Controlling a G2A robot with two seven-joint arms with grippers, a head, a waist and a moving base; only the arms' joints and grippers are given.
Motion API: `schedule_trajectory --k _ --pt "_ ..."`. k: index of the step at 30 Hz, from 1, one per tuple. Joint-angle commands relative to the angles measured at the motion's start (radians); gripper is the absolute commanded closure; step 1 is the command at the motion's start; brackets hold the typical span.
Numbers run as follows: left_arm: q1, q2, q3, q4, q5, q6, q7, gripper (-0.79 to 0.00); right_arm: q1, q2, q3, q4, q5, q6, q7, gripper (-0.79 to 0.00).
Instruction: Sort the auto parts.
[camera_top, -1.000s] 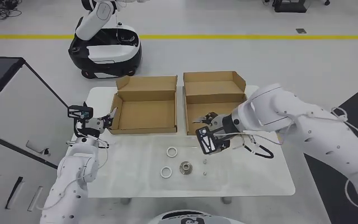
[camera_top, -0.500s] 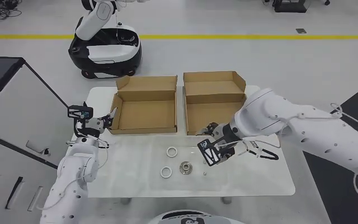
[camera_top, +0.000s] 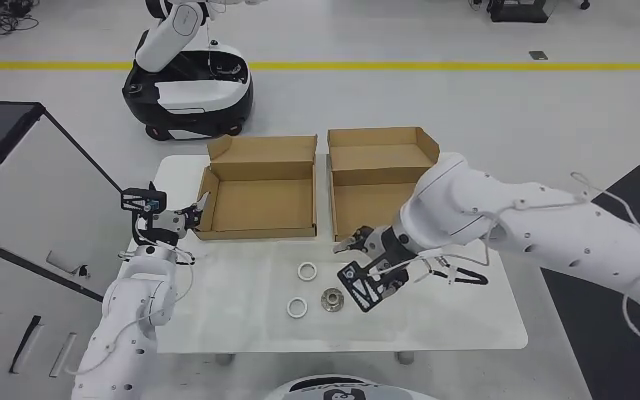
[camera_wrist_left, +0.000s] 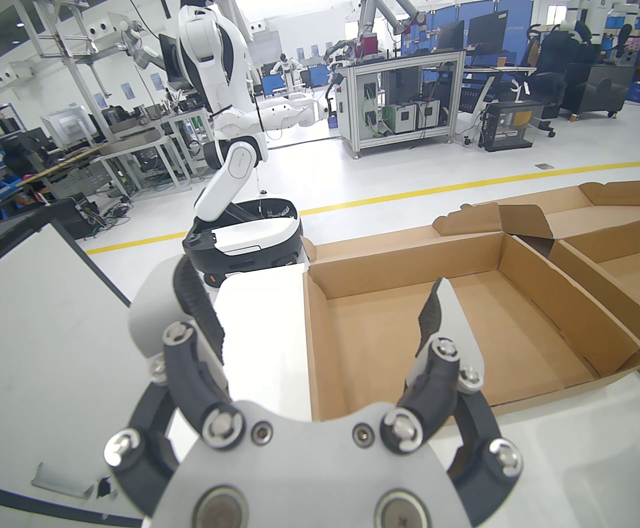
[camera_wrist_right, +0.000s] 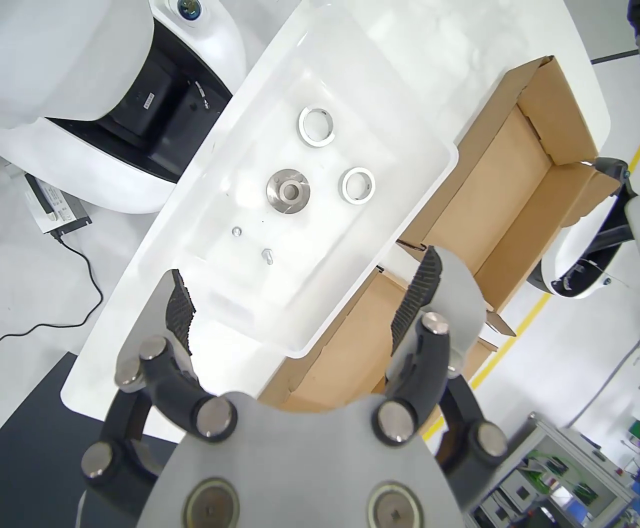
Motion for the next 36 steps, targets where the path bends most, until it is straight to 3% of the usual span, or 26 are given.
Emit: schedule_trajectory --k 1,8,21,36 --pt "0.000 0.000 0.000 0.000 0.000 0.000 0.000 -0.785 -0.017 -0.007 0.000 0.006 -0.015 0.000 0.000 -0.785" --pt "0.000 0.000 0.000 0.000 0.000 0.000 0.000 -0.785 -0.078 -0.024 0.000 0.021 -0.084 0.000 0.000 -0.785" --pt "0.000 0.000 0.000 0.000 0.000 0.000 0.000 -0.785 -0.148 0.002 0.000 0.066 -0.160 0.000 0.000 -0.785" --pt "0.000 0.000 0.000 0.000 0.000 0.000 0.000 -0.785 -0.180 -0.001 0.000 0.125 -0.128 0.000 0.000 -0.785"
